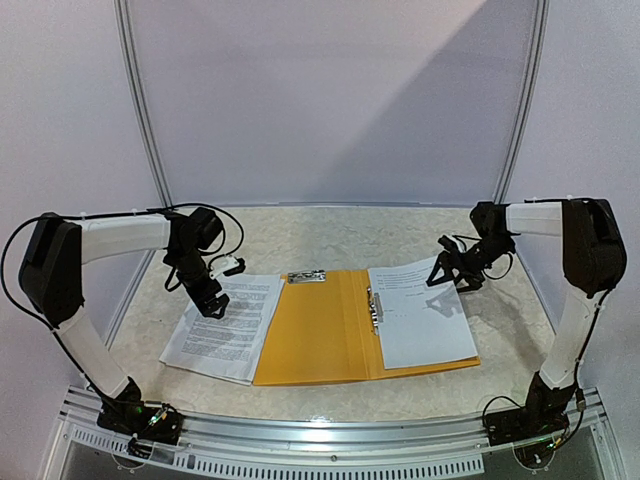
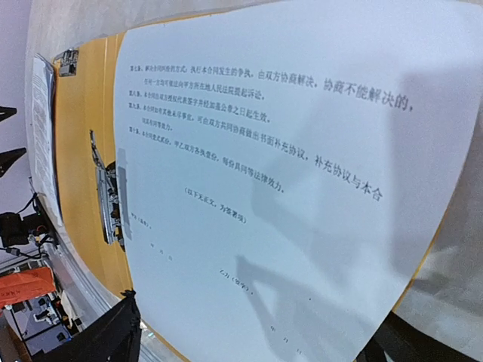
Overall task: Put the files into the folder
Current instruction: Place the file in the spring clip on the folder, then pick up the file from the center of the board.
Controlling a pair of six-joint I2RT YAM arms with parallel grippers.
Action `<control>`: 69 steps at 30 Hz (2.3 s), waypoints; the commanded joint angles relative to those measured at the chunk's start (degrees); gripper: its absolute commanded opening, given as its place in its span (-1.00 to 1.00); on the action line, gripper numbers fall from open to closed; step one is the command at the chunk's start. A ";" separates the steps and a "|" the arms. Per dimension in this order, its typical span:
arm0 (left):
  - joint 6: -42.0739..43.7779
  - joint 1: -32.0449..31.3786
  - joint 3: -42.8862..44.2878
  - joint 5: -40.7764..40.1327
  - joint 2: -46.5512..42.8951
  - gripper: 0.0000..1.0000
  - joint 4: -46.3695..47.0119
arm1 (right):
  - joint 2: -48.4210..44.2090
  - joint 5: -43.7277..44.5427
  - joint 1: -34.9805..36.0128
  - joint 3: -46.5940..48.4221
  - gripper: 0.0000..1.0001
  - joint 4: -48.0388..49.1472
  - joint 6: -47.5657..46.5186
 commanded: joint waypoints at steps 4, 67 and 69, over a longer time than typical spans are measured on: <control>1.00 -0.30 1.17 -0.05 -0.38 0.94 -0.60 | 0.15 7.09 0.26 2.38 0.97 -1.86 2.45; -4.44 18.66 7.94 19.51 10.94 0.39 0.72 | 35.75 31.95 45.83 40.48 0.35 49.95 73.76; -4.58 18.65 8.06 20.34 11.48 0.39 0.69 | 36.14 32.39 45.94 39.70 0.32 49.87 75.04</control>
